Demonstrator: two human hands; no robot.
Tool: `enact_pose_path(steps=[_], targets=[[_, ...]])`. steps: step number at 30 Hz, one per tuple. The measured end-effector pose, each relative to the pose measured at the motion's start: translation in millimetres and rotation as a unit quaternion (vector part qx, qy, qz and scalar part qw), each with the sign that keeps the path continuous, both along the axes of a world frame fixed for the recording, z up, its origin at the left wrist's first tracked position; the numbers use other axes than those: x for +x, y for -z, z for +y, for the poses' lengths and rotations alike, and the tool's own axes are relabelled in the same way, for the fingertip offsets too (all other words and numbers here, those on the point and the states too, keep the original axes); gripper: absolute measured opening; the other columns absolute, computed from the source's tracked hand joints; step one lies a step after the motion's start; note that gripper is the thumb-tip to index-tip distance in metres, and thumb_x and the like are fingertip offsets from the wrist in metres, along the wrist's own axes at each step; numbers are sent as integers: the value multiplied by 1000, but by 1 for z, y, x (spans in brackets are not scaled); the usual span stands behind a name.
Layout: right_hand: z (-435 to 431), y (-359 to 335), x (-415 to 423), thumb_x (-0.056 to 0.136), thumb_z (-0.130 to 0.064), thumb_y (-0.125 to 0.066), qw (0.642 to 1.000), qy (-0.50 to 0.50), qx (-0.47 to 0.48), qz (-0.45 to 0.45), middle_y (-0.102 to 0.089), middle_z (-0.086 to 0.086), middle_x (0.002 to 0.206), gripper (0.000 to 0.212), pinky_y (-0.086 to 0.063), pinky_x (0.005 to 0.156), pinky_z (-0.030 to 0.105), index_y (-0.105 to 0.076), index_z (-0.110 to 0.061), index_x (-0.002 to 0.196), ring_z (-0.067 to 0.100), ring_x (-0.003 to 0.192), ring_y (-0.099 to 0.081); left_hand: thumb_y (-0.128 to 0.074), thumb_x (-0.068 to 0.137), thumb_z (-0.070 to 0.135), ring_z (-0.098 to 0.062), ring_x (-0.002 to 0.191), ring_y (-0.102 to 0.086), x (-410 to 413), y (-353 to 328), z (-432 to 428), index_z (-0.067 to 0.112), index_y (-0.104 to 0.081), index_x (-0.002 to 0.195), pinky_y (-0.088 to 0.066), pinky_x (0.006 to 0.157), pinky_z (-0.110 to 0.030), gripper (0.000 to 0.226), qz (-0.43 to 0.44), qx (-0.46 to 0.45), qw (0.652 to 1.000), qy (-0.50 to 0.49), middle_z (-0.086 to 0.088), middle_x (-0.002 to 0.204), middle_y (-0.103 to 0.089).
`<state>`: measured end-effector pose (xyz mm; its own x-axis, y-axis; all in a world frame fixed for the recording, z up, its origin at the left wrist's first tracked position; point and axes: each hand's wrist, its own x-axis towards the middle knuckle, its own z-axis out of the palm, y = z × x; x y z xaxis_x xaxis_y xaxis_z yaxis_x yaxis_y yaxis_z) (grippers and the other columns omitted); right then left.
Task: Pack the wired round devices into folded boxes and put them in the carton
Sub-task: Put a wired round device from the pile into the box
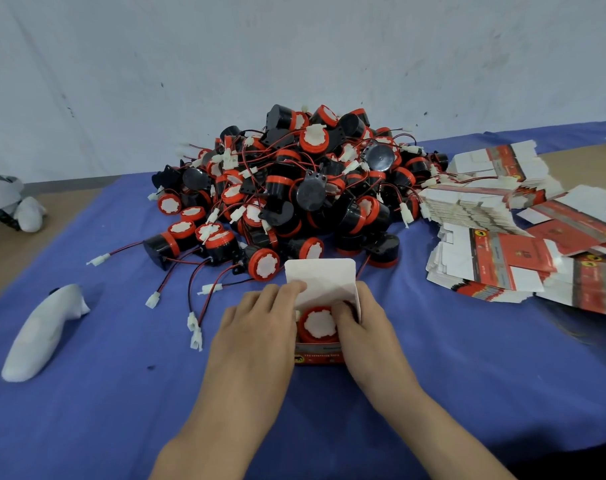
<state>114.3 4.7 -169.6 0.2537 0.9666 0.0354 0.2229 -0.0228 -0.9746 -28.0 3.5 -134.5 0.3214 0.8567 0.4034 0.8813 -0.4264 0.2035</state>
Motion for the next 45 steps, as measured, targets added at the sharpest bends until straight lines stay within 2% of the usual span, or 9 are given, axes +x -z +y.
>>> enact_pose_path(steps=[4,10,13,17,21,30,35,41,45], targets=[[0,-1,-1,103,-24,-42,1000,9,-2,-11,-70,-7,92,19,-55,85,51,-55,-36,98,19,97,-64,-48,102,14,-13,112,-52,1,3,0,30,-45,143,-41,95,-29,44,9,-20,1000,18,13,122,-58],[0,-2,-3,104,-24,-41,1000,18,-9,-12,-69,-6,95,16,-55,84,49,-54,-32,99,20,99,-62,-60,90,8,-19,111,-62,-1,-8,1,25,-55,139,-45,94,-35,51,76,-9,997,19,8,120,-69],[0,-2,-4,103,-23,-40,1000,22,-8,-19,-69,-6,94,17,-54,85,49,-54,-32,98,20,97,-63,-45,97,16,-13,116,-57,2,-4,-1,32,-42,144,-36,103,-31,50,89,-1,995,45,15,125,-62],[0,-1,-3,103,-24,-40,999,21,-5,-25,-70,-5,90,18,-54,82,51,-54,-33,96,21,93,-63,-64,82,11,-15,84,-64,0,-3,-4,25,-63,124,-50,82,-33,44,85,-1,995,45,11,95,-70],[-2,-1,-4,105,-26,-36,1000,8,6,-8,-73,-3,90,25,-54,85,53,-58,-31,98,24,94,-66,-80,71,8,-17,69,-66,0,7,-4,17,-72,113,-56,65,-35,43,73,49,996,35,6,89,-72],[2,-2,-2,102,-10,-36,999,8,-3,33,-73,-9,96,37,-57,87,46,-64,-33,102,16,97,-68,-85,66,11,-19,61,-64,4,6,-3,20,-75,94,-55,58,-36,32,94,89,991,25,6,76,-69],[2,-7,0,96,2,-41,998,13,16,64,-75,-9,88,45,-58,70,28,-71,-32,93,13,85,-70,-84,67,11,-20,63,-64,6,7,-5,20,-76,89,-56,58,-37,26,90,86,992,15,4,78,-69],[-2,-4,-6,97,-7,-39,995,8,18,94,-76,-13,103,47,-58,82,33,-69,-37,116,8,98,-71,-84,68,11,-19,62,-63,6,9,-4,21,-76,87,-54,58,-36,24,76,94,993,11,4,78,-69],[-6,-1,-6,99,-12,-38,996,4,34,81,-75,-16,104,45,-58,83,32,-67,-39,118,5,99,-71,-84,66,10,-18,61,-63,5,11,-4,20,-75,87,-54,57,-35,25,70,97,993,16,3,79,-68]])
